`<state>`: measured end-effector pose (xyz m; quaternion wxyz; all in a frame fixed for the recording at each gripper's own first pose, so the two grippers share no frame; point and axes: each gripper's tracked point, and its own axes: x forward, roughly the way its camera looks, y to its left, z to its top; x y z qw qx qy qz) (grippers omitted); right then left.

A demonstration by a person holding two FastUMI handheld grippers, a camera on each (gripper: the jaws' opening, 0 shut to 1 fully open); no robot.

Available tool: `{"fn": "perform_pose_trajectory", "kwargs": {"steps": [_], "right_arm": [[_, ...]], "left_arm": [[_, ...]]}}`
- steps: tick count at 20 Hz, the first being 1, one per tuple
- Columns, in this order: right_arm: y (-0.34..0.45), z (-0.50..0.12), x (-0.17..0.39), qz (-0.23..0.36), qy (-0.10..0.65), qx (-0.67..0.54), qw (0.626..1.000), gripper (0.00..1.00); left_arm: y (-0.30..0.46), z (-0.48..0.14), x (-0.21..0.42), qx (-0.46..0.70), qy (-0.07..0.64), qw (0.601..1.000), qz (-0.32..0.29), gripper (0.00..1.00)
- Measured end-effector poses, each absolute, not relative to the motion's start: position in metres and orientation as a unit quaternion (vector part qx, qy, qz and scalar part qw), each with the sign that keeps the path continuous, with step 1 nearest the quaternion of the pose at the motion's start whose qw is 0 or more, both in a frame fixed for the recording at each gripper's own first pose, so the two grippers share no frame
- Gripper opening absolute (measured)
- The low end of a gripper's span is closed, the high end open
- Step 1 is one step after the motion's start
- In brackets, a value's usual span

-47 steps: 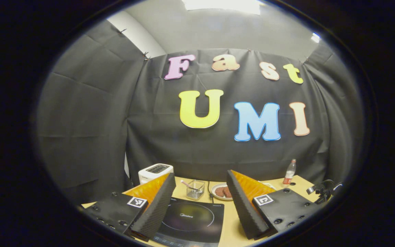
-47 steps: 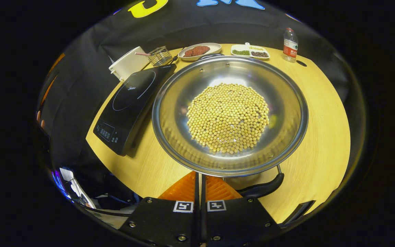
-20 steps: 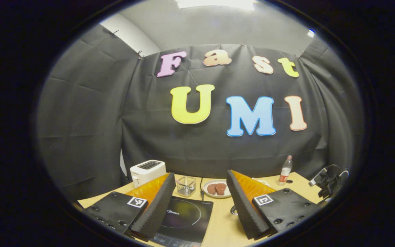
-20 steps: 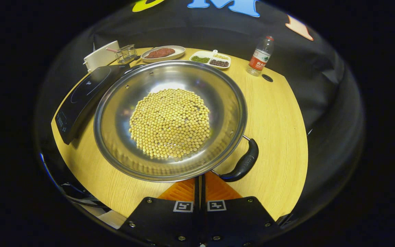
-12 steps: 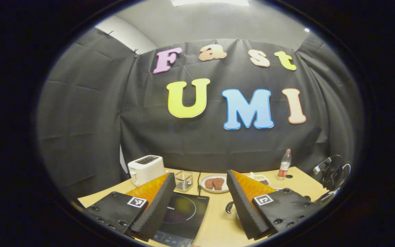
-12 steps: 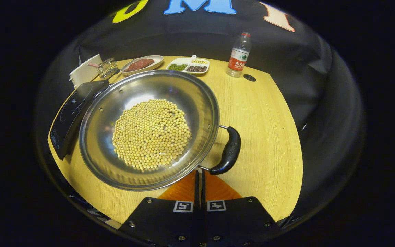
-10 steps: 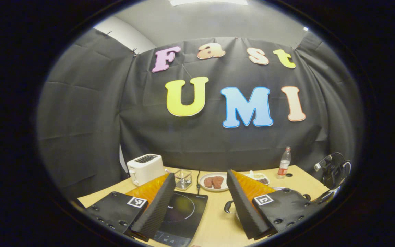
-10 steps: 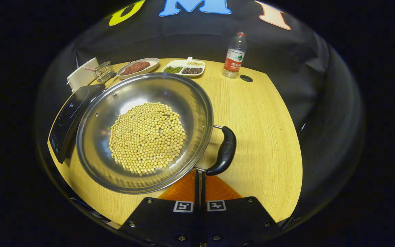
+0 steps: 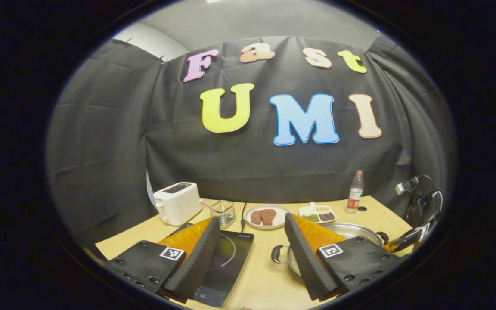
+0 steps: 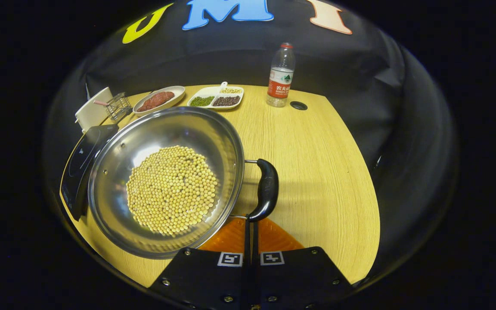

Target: First push the handle of the pot to place it horizontally, then grasp the pot with both hands and set it on the induction cooktop.

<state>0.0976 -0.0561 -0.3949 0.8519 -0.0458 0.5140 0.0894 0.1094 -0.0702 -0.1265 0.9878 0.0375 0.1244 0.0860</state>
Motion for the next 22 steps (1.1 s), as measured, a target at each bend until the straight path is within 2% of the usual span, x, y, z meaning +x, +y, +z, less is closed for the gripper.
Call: {"fn": "perform_pose_trajectory", "kwargs": {"steps": [5, 6, 7, 8, 9, 12, 16, 17, 20, 22], "right_arm": [[-0.067, -0.373, 0.106, 0.069, 0.465, -0.031, 0.882, 0.01], [-0.070, -0.363, 0.110, 0.063, 0.443, -0.028, 0.894, 0.01], [-0.072, -0.351, 0.113, 0.060, 0.422, -0.019, 0.904, 0.01], [-0.069, -0.341, 0.112, 0.061, 0.404, -0.008, 0.913, 0.08], [-0.066, -0.333, 0.113, 0.068, 0.389, 0.003, 0.919, 0.17], [-0.060, -0.316, 0.114, 0.087, 0.355, 0.014, 0.931, 0.98], [-0.056, -0.314, 0.118, 0.097, 0.343, 0.011, 0.934, 0.96], [-0.056, -0.315, 0.119, 0.097, 0.343, 0.011, 0.934, 0.96], [-0.057, -0.321, 0.124, 0.098, 0.346, 0.012, 0.933, 0.96], [-0.056, -0.328, 0.129, 0.097, 0.352, 0.015, 0.931, 0.96]], "left_arm": [[-0.077, -0.146, 0.110, 0.034, 0.142, 0.986, 0.081, 1.00], [-0.078, -0.151, 0.111, 0.030, 0.146, 0.986, 0.078, 0.92], [-0.080, -0.155, 0.113, 0.025, 0.150, 0.985, 0.076, 0.94], [-0.080, -0.159, 0.114, 0.021, 0.153, 0.985, 0.073, 0.96], [-0.082, -0.162, 0.115, 0.017, 0.156, 0.985, 0.071, 0.98], [-0.087, -0.178, 0.123, 0.009, 0.169, 0.984, 0.062, 0.98], [-0.096, -0.204, 0.135, -0.002, 0.196, 0.980, 0.047, 1.00], [-0.098, -0.211, 0.139, -0.003, 0.203, 0.978, 0.044, 0.98], [-0.106, -0.234, 0.150, -0.008, 0.226, 0.974, 0.032, 1.00], [-0.109, -0.253, 0.157, -0.014, 0.246, 0.969, 0.027, 0.98]]}}
